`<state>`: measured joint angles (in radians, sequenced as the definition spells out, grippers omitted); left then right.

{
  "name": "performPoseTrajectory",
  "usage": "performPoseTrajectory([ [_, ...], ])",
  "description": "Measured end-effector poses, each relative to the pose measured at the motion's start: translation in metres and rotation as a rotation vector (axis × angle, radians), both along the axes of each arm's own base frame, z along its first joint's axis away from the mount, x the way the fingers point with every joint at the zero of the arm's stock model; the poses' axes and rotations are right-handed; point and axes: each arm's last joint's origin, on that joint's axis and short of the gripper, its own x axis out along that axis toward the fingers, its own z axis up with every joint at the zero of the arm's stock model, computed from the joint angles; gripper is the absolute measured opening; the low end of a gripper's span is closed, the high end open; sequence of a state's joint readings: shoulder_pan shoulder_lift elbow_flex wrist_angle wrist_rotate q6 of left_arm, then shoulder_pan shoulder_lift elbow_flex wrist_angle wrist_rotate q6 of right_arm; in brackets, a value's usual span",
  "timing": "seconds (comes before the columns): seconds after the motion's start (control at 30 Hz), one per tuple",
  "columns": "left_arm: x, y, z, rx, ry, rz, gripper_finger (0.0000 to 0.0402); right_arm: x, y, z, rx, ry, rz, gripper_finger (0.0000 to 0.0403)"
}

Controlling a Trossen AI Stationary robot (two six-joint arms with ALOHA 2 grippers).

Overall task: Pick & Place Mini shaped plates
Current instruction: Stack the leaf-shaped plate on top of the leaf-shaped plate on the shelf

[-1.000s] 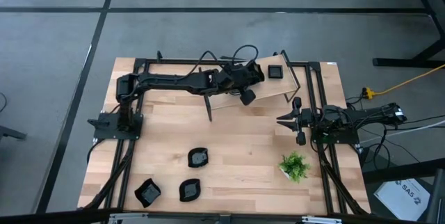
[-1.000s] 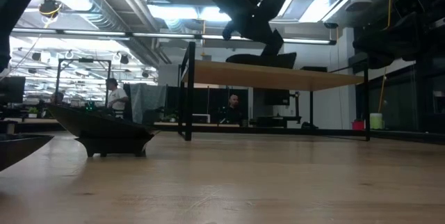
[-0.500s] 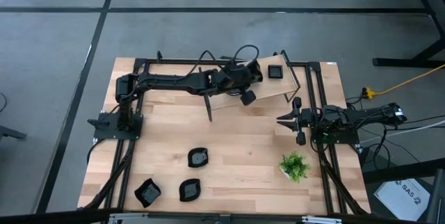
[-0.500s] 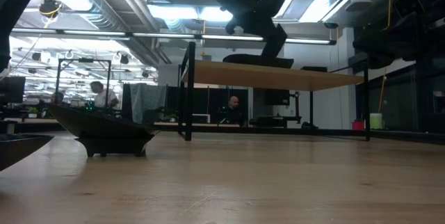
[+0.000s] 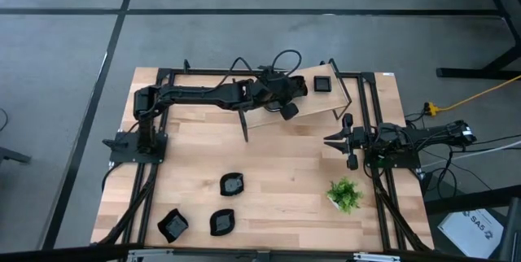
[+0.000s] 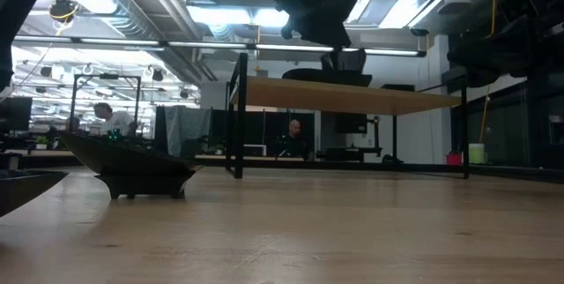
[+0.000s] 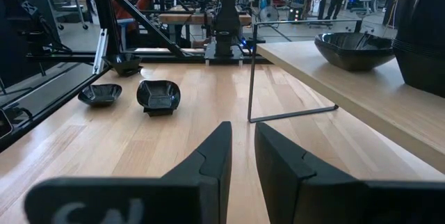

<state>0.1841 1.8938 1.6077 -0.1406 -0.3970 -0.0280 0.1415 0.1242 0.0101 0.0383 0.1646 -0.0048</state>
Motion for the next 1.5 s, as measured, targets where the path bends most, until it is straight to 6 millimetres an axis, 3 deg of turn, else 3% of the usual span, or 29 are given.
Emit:
performPoseTrajectory([
  [0.67, -0.003, -0.009, -0.002, -0.007, 0.079, -0.062, 0.0050, 0.000, 0.000, 0.000, 0.000, 0.000, 0.000, 0.0065],
  [0.87, -0.011, -0.030, 0.013, 0.046, 0.106, -0.147, 0.0047, 0.000, 0.000, 0.000, 0.000, 0.000, 0.000, 0.0065],
  [1.2, -0.046, -0.074, 0.047, 0.058, 0.178, -0.258, 0.0048, 0.000, 0.000, 0.000, 0.000, 0.000, 0.000, 0.0065],
  [1.5, -0.070, -0.126, 0.044, -0.012, 0.330, -0.346, 0.0051, 0.000, 0.000, 0.000, 0.000, -0.001, 0.000, 0.0065],
])
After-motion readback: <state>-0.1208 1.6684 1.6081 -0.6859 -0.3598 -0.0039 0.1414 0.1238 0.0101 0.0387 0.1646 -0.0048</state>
